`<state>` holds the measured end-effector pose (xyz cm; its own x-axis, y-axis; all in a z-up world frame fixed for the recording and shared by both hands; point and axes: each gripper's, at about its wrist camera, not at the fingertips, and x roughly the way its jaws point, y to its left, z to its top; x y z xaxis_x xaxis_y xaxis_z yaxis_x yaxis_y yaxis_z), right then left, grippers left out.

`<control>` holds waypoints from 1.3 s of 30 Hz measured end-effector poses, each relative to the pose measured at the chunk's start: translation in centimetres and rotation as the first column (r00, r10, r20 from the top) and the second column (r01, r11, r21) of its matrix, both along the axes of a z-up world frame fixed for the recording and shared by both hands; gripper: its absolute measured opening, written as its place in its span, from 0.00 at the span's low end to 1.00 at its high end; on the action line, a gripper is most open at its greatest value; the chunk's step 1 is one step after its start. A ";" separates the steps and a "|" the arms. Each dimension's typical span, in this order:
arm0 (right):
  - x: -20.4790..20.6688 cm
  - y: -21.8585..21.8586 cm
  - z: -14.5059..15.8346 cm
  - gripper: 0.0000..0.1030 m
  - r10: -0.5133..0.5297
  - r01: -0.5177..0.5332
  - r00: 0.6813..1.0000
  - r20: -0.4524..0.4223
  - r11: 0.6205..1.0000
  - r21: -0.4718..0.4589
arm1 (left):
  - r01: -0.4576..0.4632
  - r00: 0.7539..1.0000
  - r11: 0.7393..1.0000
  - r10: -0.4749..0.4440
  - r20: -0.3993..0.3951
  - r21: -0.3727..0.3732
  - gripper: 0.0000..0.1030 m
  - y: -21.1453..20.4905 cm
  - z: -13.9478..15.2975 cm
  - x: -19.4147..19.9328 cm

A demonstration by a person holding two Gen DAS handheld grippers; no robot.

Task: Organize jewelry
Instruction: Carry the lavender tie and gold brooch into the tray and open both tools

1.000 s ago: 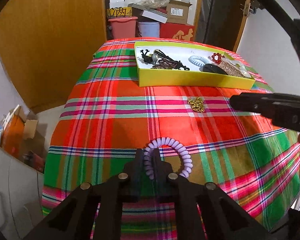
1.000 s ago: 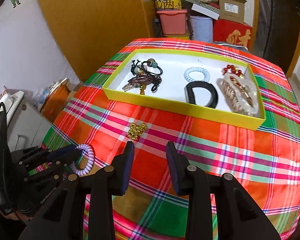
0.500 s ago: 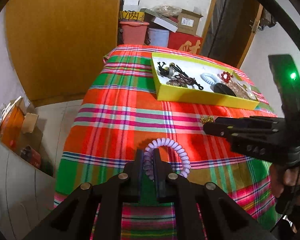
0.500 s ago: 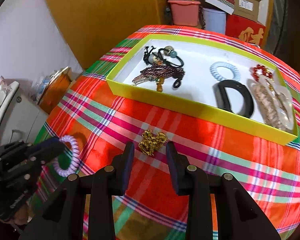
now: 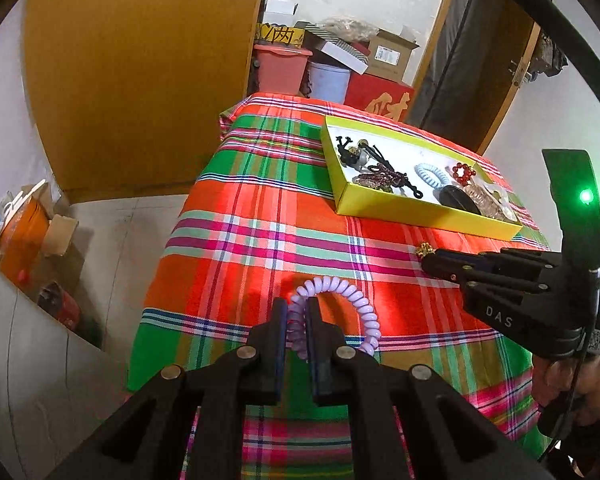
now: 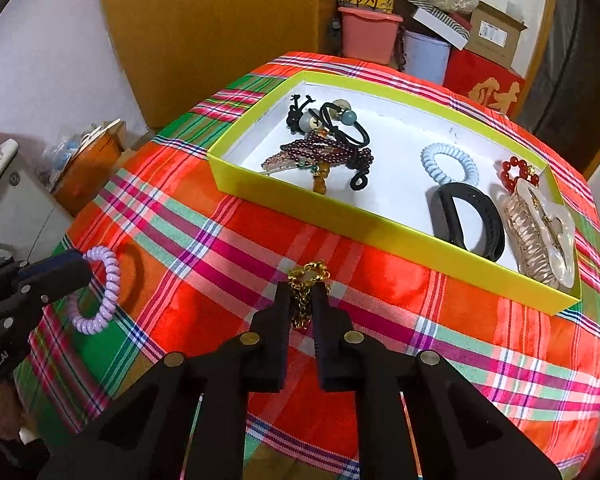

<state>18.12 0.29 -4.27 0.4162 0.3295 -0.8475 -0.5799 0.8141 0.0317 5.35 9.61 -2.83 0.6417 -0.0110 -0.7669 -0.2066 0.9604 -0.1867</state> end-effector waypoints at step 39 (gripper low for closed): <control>3.4 -5.2 11.5 0.05 -0.056 0.020 0.989 0.139 0.969 0.246 | 0.122 0.983 0.990 -0.130 0.131 0.068 0.09 -3.1 6.8 8.6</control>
